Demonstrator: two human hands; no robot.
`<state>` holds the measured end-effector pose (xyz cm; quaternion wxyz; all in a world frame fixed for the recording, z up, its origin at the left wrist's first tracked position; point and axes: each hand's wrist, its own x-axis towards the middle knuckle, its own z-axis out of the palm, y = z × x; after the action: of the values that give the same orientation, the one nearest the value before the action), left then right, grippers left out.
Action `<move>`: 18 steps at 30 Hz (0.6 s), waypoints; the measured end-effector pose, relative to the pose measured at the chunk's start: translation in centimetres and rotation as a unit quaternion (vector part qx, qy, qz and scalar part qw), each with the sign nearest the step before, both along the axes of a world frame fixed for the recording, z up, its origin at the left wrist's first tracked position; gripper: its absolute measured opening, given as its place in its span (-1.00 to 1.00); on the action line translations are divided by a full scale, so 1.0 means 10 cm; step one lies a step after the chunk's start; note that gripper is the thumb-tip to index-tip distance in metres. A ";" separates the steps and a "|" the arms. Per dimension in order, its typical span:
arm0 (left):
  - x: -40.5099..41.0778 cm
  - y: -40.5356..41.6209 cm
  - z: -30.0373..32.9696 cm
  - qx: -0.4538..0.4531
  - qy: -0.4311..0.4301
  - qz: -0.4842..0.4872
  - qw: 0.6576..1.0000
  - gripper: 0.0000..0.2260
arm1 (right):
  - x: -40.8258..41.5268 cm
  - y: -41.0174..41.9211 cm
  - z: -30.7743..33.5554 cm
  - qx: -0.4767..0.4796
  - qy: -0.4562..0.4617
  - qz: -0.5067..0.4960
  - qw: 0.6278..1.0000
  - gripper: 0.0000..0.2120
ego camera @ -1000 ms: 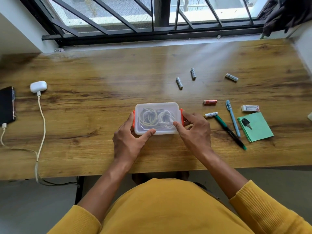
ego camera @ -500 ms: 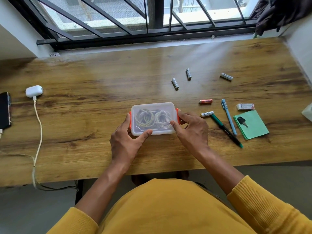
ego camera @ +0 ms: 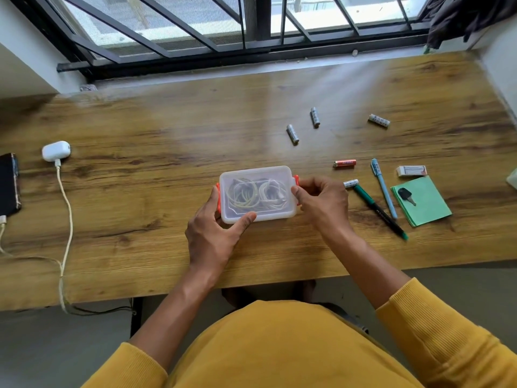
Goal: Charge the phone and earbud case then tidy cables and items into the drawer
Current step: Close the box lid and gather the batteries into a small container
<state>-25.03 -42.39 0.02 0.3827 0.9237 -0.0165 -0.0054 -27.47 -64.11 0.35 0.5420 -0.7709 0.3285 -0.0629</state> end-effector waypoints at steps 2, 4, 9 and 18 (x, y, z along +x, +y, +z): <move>0.00 0.00 0.00 0.002 -0.001 0.001 1.000 -0.08 | 0.06 -0.01 0.01 0.015 0.024 -0.001 1.000 -0.93; 0.00 0.00 0.00 0.001 -0.002 0.002 1.000 -0.08 | 0.11 -0.02 0.01 0.002 0.048 0.011 0.999 -0.88; 0.01 0.00 -0.02 -0.003 -0.006 -0.001 1.000 -0.09 | 0.17 0.04 0.03 -0.082 0.082 0.037 0.993 -0.95; 0.03 0.01 -0.01 0.002 -0.001 -0.013 1.000 -0.10 | -0.08 0.14 -0.08 -0.303 -0.016 0.103 0.947 -0.80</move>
<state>-24.71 -42.32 -0.03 0.3809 0.9241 -0.0291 -0.0098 -28.24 -62.67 -0.48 0.2916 -0.9274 0.2040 -0.1149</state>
